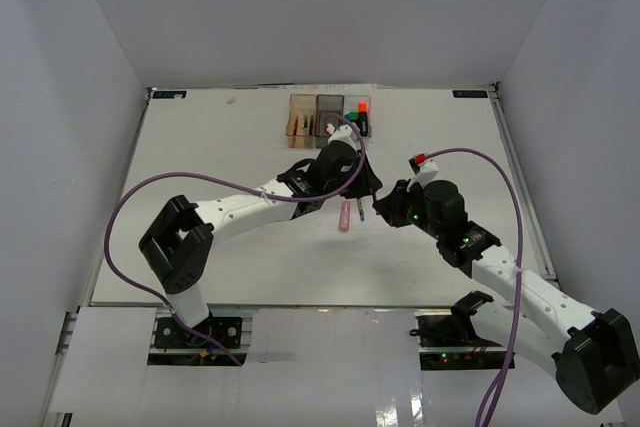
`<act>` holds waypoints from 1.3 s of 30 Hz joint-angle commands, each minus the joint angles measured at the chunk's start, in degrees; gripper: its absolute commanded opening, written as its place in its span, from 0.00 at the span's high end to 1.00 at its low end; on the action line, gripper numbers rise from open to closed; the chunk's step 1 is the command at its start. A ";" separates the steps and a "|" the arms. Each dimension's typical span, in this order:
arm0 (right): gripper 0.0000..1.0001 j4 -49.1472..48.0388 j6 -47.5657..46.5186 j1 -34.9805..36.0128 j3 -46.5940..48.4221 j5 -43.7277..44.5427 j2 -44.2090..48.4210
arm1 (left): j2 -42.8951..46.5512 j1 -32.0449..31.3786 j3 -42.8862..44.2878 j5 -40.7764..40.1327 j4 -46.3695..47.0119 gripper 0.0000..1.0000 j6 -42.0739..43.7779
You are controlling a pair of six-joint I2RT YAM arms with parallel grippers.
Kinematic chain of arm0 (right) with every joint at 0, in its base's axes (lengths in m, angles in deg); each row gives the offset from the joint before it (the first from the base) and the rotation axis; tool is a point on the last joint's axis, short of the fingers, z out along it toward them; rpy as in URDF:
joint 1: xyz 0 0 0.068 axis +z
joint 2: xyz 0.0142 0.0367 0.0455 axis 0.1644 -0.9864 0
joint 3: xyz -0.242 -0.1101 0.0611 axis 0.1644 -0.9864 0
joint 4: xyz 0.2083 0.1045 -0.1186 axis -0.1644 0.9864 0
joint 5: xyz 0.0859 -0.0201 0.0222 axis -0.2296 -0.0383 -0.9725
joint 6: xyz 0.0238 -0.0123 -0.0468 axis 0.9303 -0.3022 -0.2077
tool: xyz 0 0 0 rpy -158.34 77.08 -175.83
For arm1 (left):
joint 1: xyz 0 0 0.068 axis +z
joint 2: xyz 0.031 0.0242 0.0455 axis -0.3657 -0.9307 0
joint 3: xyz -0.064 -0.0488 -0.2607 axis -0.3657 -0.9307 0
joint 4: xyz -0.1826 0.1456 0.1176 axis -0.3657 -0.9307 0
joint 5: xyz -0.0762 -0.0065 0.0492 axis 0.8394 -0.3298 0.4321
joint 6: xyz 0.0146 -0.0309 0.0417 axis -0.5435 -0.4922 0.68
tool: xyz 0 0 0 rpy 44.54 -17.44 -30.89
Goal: Sort the stationery into containers
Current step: Pick up the pen from the center of the board, then place the pen in the storage box.
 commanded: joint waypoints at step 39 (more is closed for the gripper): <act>0.04 -3.52 -9.89 0.19 1.33 6.26 -12.06 | -36.52 29.84 55.17 -3.79 -22.43 0.65 38.91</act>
